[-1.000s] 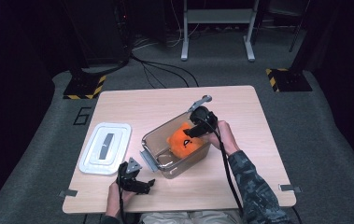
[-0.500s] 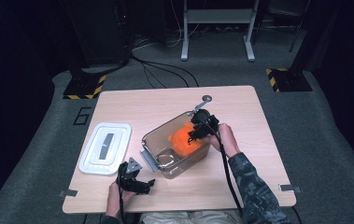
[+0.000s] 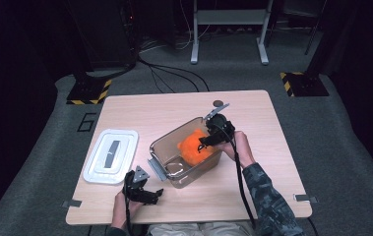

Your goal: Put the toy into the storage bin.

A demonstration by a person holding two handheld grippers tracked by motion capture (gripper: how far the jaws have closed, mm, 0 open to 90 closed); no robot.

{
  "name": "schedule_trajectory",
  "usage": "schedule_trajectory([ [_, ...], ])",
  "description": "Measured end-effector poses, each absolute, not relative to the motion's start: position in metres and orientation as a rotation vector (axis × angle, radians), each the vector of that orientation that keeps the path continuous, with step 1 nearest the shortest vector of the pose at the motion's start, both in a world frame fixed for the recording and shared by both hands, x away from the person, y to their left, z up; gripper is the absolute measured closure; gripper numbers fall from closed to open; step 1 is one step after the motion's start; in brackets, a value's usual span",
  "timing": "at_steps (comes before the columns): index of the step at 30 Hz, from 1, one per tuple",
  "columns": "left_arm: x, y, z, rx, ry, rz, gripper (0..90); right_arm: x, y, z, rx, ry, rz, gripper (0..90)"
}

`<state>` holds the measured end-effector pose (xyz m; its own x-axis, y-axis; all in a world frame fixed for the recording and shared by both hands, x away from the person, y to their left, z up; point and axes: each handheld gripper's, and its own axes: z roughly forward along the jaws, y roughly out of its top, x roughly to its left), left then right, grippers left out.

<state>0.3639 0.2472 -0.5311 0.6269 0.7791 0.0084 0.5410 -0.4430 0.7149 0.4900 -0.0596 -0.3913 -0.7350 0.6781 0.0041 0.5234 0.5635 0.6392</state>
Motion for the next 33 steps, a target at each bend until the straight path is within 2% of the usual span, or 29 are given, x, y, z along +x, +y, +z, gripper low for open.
schedule_trajectory([
  [3, 0.364, 0.247, -0.531, 2.156, 1.029, 0.442, 0.3, 0.483, -0.066, -0.384, 1.004, 2.515, 0.992, 36.0],
  [4, 0.364, 0.247, -0.531, 2.156, 1.029, 0.442, 0.3, 0.483, -0.066, -0.384, 1.004, 2.515, 0.992, 36.0],
  [5, 0.364, 0.247, -0.531, 2.158, 1.028, 0.444, 0.3, 0.479, -0.071, -0.379, 0.990, 2.490, 1.024, 31.2],
  [7, 0.364, 0.247, -0.531, 2.155, 1.031, 0.440, 0.3, 0.477, -0.072, -0.377, 0.998, 2.475, 1.032, 28.8],
  [8, 0.364, 0.247, -0.531, 2.154, 1.031, 0.438, 0.3, 0.472, -0.080, -0.373, 1.002, 2.439, 1.069, 23.3],
  [13, 0.364, 0.247, -0.531, 2.152, 1.033, 0.439, 0.3, 0.459, -0.101, -0.366, 1.032, 2.363, 1.091, 16.3],
  [23, 0.364, 0.247, -0.531, 2.155, 1.030, 0.442, 0.3, 0.441, -0.146, -0.375, 1.108, 2.234, 1.113, 9.2],
  [33, 0.364, 0.247, -0.531, 2.154, 1.031, 0.440, 0.3, 0.434, -0.177, -0.397, 1.189, 2.157, 1.091, 8.4],
])
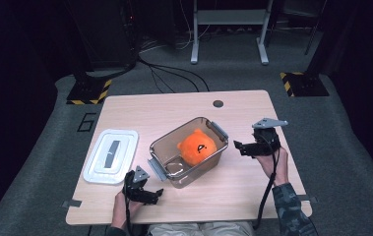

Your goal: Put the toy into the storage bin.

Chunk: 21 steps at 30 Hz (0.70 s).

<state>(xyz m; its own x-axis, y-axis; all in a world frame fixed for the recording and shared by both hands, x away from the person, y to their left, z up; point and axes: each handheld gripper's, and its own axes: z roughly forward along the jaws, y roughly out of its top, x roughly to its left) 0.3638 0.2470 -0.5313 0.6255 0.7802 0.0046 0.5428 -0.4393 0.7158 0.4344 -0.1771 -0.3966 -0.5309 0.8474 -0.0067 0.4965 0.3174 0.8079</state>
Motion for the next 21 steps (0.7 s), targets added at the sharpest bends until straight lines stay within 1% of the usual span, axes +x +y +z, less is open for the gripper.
schedule_trajectory([
  [6, 0.364, 0.247, -0.531, 2.155, 1.029, 0.442, 0.3, 0.436, -0.186, -0.413, 1.229, 2.133, 1.065, 8.4],
  [13, 0.364, 0.247, -0.531, 2.156, 1.030, 0.442, 0.3, 0.443, -0.196, -0.456, 1.318, 2.140, 0.990, 8.2],
  [21, 0.364, 0.247, -0.531, 2.155, 1.030, 0.442, 0.3, 0.446, -0.205, -0.490, 1.399, 2.120, 0.961, 8.0],
])
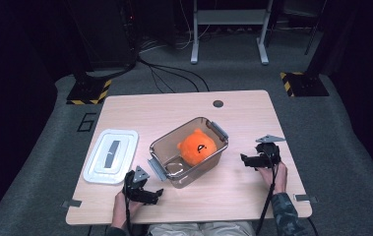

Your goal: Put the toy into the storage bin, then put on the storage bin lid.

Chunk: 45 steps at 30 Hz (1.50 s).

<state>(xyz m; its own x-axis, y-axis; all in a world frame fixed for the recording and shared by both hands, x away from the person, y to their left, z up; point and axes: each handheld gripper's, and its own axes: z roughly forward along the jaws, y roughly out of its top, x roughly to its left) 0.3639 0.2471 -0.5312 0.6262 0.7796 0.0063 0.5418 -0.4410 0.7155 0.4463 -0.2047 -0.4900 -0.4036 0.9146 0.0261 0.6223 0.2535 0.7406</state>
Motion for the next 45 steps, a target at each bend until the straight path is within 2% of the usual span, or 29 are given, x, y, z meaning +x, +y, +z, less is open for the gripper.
schedule_trajectory([
  [19, 0.364, 0.247, -0.531, 2.156, 1.028, 0.443, 0.3, 0.452, -0.212, -0.527, 1.443, 2.104, 0.893, 4.9],
  [45, 0.362, 0.253, -0.530, 2.164, 1.042, 0.432, 0.0, 0.452, -0.214, -0.528, 1.424, 2.099, 0.911, 4.6],
])
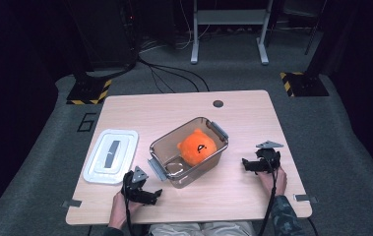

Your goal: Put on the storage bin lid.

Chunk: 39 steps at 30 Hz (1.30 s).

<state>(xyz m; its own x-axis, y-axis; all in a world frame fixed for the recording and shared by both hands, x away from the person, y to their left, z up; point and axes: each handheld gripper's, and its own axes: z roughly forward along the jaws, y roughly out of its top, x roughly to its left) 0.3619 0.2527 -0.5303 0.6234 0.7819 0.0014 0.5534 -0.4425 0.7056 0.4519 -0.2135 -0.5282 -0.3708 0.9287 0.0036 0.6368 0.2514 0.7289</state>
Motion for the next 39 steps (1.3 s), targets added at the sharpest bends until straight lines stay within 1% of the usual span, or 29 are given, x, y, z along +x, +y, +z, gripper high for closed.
schedule_trajectory([
  [8, 0.360, 0.274, -0.518, 2.161, 1.079, 0.476, 1.5, 0.452, -0.213, -0.528, 1.426, 2.099, 0.908, 4.7],
  [15, 0.364, 0.295, -0.501, 2.085, 1.149, 0.529, 2.6, 0.452, -0.213, -0.528, 1.425, 2.100, 0.908, 4.6],
  [21, 0.376, 0.324, -0.486, 2.031, 1.219, 0.573, 3.6, 0.452, -0.213, -0.528, 1.430, 2.094, 0.909, 4.7],
  [22, 0.376, 0.324, -0.486, 2.031, 1.219, 0.573, 3.6, 0.452, -0.213, -0.528, 1.430, 2.094, 0.909, 4.7],
  [25, 0.385, 0.342, -0.482, 1.991, 1.266, 0.588, 3.6, 0.452, -0.213, -0.528, 1.428, 2.097, 0.909, 4.7],
  [34, 0.404, 0.375, -0.481, 1.893, 1.387, 0.630, 4.1, 0.452, -0.212, -0.528, 1.432, 2.092, 0.910, 4.7],
  [39, 0.415, 0.390, -0.485, 1.868, 1.461, 0.633, 4.3, 0.452, -0.212, -0.528, 1.432, 2.092, 0.911, 4.7],
])
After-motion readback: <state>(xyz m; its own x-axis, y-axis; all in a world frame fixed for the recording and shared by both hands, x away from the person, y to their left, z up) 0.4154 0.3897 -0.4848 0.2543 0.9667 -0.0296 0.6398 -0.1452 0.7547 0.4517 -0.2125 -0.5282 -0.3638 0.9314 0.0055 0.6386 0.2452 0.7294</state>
